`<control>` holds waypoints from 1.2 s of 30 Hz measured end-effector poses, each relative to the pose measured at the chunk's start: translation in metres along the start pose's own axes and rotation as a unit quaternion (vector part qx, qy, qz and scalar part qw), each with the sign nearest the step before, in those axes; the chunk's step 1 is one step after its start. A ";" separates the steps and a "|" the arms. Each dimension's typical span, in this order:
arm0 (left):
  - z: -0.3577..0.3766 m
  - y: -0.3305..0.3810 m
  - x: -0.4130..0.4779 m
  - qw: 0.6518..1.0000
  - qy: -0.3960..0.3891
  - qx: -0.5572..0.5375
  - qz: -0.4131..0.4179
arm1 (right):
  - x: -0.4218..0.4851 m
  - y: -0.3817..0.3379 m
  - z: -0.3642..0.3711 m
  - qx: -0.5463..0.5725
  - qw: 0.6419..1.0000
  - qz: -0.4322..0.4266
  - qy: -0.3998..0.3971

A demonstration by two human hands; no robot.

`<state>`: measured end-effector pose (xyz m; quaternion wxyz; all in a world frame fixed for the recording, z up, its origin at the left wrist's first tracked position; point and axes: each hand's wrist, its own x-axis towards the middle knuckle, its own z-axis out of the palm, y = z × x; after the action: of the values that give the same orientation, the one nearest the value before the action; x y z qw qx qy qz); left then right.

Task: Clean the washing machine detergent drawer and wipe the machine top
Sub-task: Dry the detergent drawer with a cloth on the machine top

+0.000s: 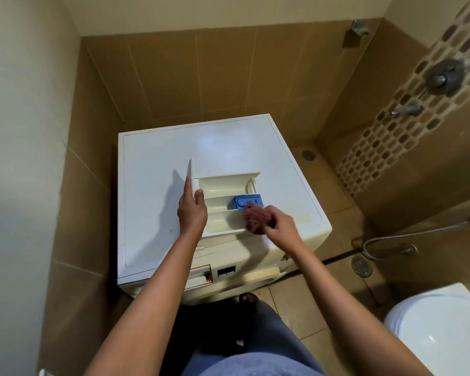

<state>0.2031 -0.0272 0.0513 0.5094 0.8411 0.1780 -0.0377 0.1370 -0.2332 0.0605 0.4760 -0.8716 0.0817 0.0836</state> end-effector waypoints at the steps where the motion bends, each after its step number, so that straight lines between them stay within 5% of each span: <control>1: 0.000 0.000 0.000 1.000 -0.001 0.000 -0.002 | 0.001 -0.006 0.014 -0.048 0.998 -0.035 0.005; 9: -0.005 0.002 0.008 1.000 -0.005 0.022 -0.003 | 0.014 -0.021 0.035 -0.184 0.973 -0.138 -0.011; 15: -0.006 0.001 0.006 1.000 -0.011 0.017 0.003 | 0.010 -0.021 0.013 0.049 0.978 -0.124 0.163; 22: -0.008 0.002 0.006 1.000 -0.018 0.007 -0.007 | 0.003 -0.052 0.029 0.000 0.982 -0.167 0.091; 27: -0.007 0.003 0.006 1.000 -0.014 -0.009 -0.007 | 0.011 -0.062 0.087 -0.101 0.983 -0.127 -0.088; 36: -0.007 0.002 0.006 1.000 -0.013 0.000 -0.009 | 0.011 -0.044 0.092 -0.223 0.952 -0.204 -0.051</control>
<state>0.2090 -0.0206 0.0546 0.5116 0.8387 0.1789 -0.0526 0.1518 -0.1328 0.0452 0.2796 -0.9483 -0.1434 0.0450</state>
